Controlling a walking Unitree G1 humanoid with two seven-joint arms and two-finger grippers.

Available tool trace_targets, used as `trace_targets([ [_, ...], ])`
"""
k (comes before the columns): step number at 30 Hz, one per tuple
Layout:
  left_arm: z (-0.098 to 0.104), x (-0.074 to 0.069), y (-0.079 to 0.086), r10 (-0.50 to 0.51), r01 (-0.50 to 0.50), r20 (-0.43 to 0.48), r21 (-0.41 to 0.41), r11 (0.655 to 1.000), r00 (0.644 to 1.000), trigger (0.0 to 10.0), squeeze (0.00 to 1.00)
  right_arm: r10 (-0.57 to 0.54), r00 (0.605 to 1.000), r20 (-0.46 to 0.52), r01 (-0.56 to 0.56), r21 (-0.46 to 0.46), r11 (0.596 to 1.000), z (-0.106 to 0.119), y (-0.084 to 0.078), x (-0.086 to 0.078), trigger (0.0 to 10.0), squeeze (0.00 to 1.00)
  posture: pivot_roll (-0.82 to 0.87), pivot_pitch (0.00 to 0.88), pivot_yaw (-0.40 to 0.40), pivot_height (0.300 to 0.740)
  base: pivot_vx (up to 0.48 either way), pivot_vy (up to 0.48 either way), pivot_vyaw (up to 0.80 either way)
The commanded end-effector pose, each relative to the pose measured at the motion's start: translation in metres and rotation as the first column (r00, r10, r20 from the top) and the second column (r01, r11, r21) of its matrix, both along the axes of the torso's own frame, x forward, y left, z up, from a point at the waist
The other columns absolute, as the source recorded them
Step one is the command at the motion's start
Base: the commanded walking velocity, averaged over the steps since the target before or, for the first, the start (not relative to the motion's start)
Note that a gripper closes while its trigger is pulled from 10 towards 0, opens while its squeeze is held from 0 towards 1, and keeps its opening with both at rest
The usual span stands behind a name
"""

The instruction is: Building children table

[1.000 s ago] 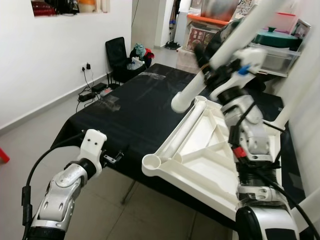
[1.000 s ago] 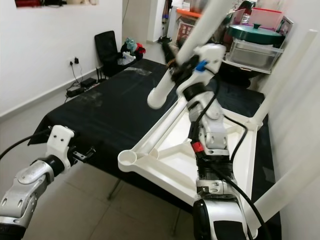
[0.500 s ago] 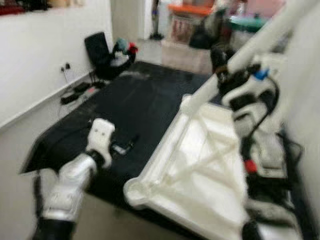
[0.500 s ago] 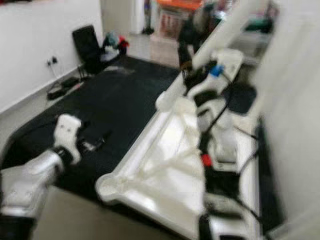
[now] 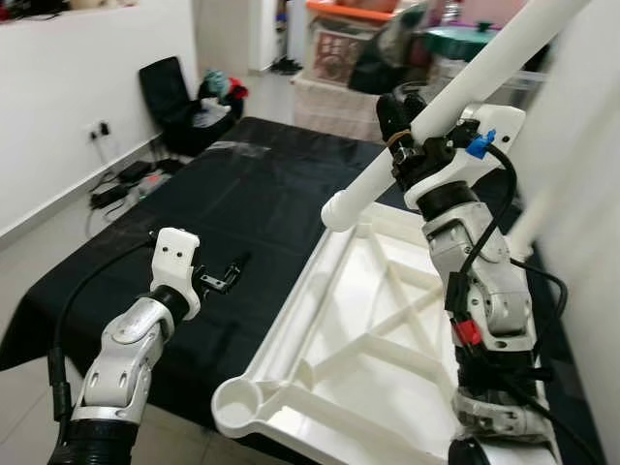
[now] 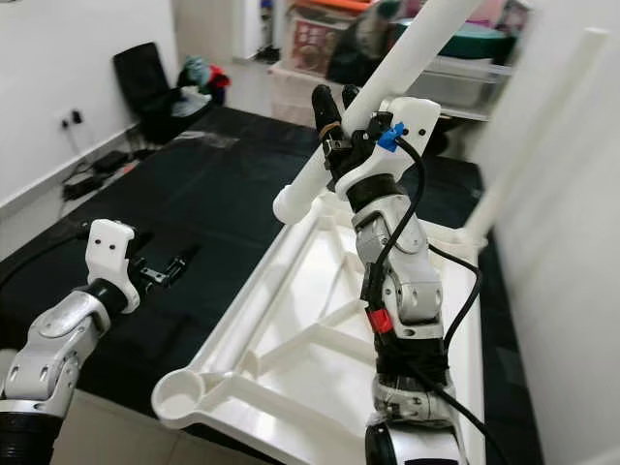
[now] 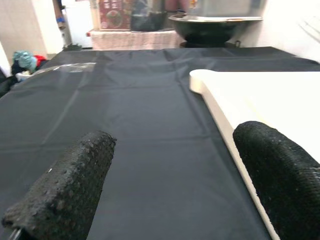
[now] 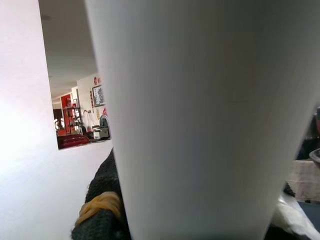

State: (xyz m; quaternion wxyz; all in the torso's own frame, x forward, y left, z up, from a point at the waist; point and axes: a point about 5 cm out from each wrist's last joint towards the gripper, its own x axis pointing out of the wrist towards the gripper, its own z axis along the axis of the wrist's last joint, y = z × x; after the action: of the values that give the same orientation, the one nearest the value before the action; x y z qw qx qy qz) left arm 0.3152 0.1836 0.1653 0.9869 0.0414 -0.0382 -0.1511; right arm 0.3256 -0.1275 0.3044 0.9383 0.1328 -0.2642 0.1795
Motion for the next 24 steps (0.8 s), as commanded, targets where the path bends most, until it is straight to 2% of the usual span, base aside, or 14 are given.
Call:
trace_targets([
  [1,-0.002,0.001,-0.002,-0.015,0.015,-0.017,-0.002,1.0,1.0,10.0,0.0,0.012,1.0,-0.015,-0.011,0.022,1.0,-0.002,0.001,-0.003,0.0,0.0,0.08,0.0,-0.102,0.74,0.0,0.48,-0.8],
  [3,-0.002,0.0,-0.005,-0.026,0.026,-0.015,-0.008,1.0,1.0,10.0,0.0,-0.001,1.0,-0.024,0.002,0.015,1.0,-0.004,0.001,-0.006,0.0,0.0,0.07,0.0,-0.101,0.74,0.0,0.444,-0.4],
  [6,-0.003,0.0,-0.006,-0.034,0.034,-0.014,-0.014,0.999,0.999,10.0,0.0,0.001,1.0,-0.03,-0.001,0.009,1.0,-0.006,0.001,-0.007,0.0,0.0,0.07,0.0,-0.098,0.74,0.0,0.0,0.0],
  [12,-0.001,0.001,-0.007,-0.033,0.033,-0.002,-0.013,0.999,0.999,10.0,0.0,0.014,0.999,-0.037,-0.014,0.017,1.0,-0.006,0.001,-0.01,0.0,0.0,0.07,0.0,-0.1,0.74,0.0,0.0,-0.8],
  [13,0.0,0.002,-0.007,-0.035,0.035,0.002,-0.015,0.999,0.999,10.0,0.0,-0.011,1.0,-0.026,0.011,-0.009,1.0,-0.005,-0.001,-0.01,0.0,0.0,0.07,0.0,-0.1,0.74,0.0,0.0,0.0],
  [18,0.0,0.001,-0.007,-0.039,0.039,0.007,-0.023,0.999,0.999,10.0,0.0,0.029,0.998,-0.062,-0.027,0.033,0.999,-0.009,0.003,-0.011,0.0,0.0,0.07,0.0,-0.102,0.74,0.0,0.0,0.0],
  [24,0.0,-0.004,-0.013,-0.074,0.075,0.009,-0.054,0.996,0.997,10.0,0.0,0.053,0.997,-0.059,-0.051,0.046,0.998,-0.008,0.006,-0.015,0.0,0.0,0.07,0.0,-0.101,0.74,0.0,0.0,-0.8],
])
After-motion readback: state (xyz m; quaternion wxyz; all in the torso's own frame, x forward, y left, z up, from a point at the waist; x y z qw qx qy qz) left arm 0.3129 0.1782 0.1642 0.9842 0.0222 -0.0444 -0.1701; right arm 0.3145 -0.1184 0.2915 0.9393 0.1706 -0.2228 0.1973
